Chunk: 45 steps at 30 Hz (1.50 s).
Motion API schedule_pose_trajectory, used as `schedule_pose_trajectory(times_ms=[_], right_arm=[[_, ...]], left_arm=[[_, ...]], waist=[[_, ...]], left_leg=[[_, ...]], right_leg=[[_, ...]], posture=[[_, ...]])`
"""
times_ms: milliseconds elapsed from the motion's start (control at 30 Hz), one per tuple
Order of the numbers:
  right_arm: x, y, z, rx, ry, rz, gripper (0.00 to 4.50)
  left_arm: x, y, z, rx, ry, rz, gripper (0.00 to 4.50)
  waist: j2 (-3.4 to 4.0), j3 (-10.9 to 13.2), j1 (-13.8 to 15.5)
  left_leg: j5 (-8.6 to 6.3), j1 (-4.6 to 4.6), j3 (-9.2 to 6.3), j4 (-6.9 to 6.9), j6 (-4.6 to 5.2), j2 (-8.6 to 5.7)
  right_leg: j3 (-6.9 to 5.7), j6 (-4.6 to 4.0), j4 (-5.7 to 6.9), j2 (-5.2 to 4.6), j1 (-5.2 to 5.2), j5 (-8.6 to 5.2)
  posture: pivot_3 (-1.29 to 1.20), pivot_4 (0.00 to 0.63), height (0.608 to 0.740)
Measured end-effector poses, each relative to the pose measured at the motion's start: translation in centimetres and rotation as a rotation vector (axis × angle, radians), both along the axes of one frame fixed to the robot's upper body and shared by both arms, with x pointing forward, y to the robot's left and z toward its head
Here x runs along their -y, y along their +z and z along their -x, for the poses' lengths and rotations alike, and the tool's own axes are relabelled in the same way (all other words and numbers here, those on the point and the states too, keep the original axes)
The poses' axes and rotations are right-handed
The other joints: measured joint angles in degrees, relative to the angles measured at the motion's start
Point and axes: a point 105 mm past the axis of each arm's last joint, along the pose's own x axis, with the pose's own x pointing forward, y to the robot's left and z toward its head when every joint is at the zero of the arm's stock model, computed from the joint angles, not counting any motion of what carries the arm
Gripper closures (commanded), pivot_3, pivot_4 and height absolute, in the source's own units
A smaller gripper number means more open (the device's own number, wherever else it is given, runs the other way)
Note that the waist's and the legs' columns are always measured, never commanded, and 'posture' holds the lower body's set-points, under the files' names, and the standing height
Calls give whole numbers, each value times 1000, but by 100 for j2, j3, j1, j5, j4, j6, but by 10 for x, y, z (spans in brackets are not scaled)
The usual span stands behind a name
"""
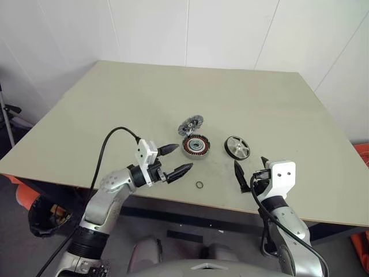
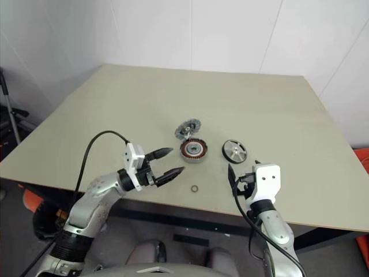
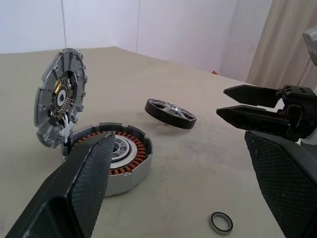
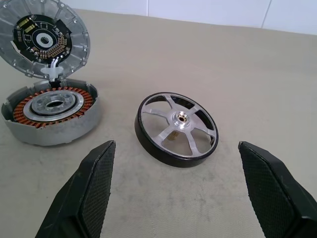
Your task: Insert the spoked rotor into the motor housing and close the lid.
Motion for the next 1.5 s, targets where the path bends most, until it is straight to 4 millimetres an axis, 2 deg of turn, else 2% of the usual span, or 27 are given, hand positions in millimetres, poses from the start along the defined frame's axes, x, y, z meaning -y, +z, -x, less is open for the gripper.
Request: schedule_pose_trajectory(times_ms=[500,600,833,967,1133,1300,1500], right_arm=[[-1,0,0,-3,17,8,0],[-8,-5,2,-43,94,41,0],[-26,-20,10,-254,355,185,0],[-38,-15,9,-279,525,253,0],[-57,-6,4,-280,695,255,0],[-72,-9,0,-311,809,256,0],[-78,-23,-1,-370,874,253,0]], left_arm=[[-5,1,-1,-4,42,37,26],[-5,4,2,9,43,35,26],[-9,7,6,14,56,27,26],[-9,9,6,15,54,26,26],[-9,13,7,13,54,31,26],[-10,12,7,5,60,28,26],[-9,14,8,11,60,29,26]], waist=[[1,0,1],[1,0,1],[5,0,5],[5,0,3],[7,-1,3],[7,-1,5],[8,-1,1]], left_leg=[[0,0,0,0,0,0],[0,0,0,0,0,0],[0,4,-1,8,0,0],[0,9,-1,10,0,1],[0,10,-1,11,0,2],[0,3,-1,10,1,2],[0,3,0,10,1,4]], right_leg=[[0,0,-1,0,0,0],[0,0,-1,0,1,0],[0,0,0,0,10,0],[0,0,0,0,14,-1],[-1,-1,2,0,15,0],[-3,-5,2,0,12,2],[-5,-8,2,1,12,3]], posture=[[0,0,740],[0,0,740],[0,0,740],[0,0,740],[0,0,740],[0,0,740],[0,0,740]])
